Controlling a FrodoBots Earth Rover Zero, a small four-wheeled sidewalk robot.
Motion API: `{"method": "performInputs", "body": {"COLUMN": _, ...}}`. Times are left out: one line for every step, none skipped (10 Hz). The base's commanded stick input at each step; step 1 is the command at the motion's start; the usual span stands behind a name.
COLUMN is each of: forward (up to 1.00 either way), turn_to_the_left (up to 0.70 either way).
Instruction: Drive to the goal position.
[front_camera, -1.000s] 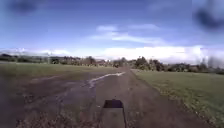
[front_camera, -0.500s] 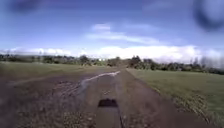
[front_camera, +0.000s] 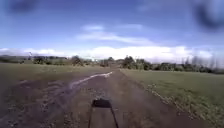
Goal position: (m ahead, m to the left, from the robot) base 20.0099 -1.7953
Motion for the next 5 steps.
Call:
{"method": "performInputs", "body": {"forward": 0.70, "turn_to_the_left": -0.05}}
{"method": "performInputs", "body": {"forward": 0.70, "turn_to_the_left": -0.02}}
{"method": "performInputs", "body": {"forward": 0.70, "turn_to_the_left": 0.00}}
{"method": "performInputs", "body": {"forward": 0.70, "turn_to_the_left": 0.00}}
{"method": "performInputs", "body": {"forward": 0.70, "turn_to_the_left": 0.00}}
